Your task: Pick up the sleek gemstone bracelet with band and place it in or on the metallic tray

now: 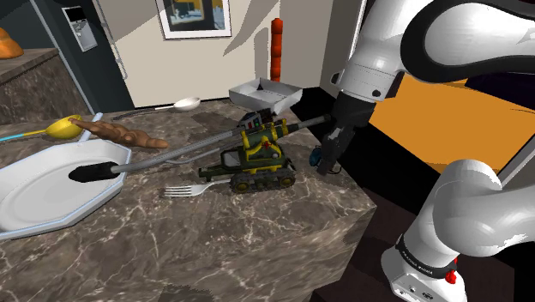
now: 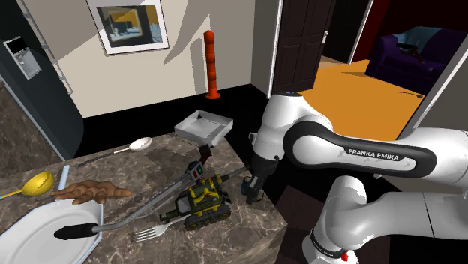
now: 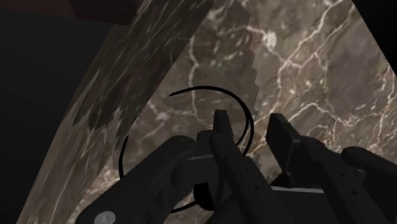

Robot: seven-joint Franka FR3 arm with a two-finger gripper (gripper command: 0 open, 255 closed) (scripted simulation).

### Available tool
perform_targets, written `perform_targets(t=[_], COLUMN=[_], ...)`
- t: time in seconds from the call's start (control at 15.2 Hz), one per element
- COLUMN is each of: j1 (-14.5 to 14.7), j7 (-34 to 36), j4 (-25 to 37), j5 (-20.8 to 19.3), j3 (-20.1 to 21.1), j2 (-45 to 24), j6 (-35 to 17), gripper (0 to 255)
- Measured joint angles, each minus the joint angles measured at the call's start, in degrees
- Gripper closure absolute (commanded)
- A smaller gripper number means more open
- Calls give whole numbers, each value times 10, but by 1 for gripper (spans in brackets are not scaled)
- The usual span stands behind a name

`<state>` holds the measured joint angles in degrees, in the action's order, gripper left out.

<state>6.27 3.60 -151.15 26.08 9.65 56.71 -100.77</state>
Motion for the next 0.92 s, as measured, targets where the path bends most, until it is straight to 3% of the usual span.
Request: perform_targets(t=[0.53,0.92], j1=[0,-2], j7=[0,11], j4=[0,42], j5=[0,-8], j3=[0,-6], j2=[0,-7], j6=[0,33], gripper=[255,255])
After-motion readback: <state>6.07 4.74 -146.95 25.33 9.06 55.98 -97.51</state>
